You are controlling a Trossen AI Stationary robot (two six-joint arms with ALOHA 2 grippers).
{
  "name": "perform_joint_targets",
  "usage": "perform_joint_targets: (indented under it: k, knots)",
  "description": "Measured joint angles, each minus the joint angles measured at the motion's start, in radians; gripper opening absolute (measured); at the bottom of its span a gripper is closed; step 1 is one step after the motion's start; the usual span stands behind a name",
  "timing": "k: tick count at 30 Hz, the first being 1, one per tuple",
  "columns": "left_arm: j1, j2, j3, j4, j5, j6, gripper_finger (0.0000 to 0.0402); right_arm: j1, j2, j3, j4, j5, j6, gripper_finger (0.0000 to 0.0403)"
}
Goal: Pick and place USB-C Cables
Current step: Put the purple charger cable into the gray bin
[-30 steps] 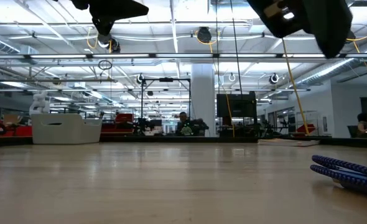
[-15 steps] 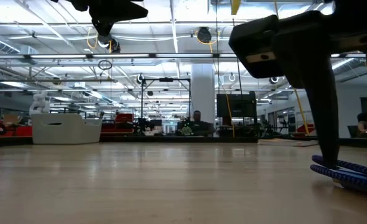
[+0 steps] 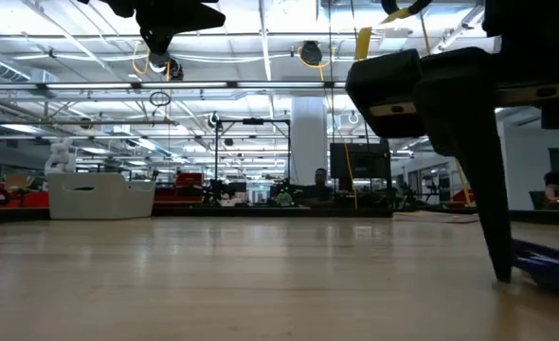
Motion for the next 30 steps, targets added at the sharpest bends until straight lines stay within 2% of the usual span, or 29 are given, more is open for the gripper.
perform_joint_targets:
  k: [4, 16, 30]
  knots:
    - [0.0, 0.0, 0.0, 0.0, 0.0, 0.001, 0.0159, -0.004, -0.004, -0.032, 0.025, 0.0, 0.056, 0.0174]
    - [0.0, 0.0, 0.0, 0.0, 0.0, 0.001, 0.0159, -0.006, -0.004, -0.038, -0.002, 0.006, 0.239, 0.0077]
    - [0.0, 0.0, 0.0, 0.003, 0.0, -0.003, 0.0159, -0.005, -0.004, -0.04, -0.019, 0.007, 0.435, 0.0028]
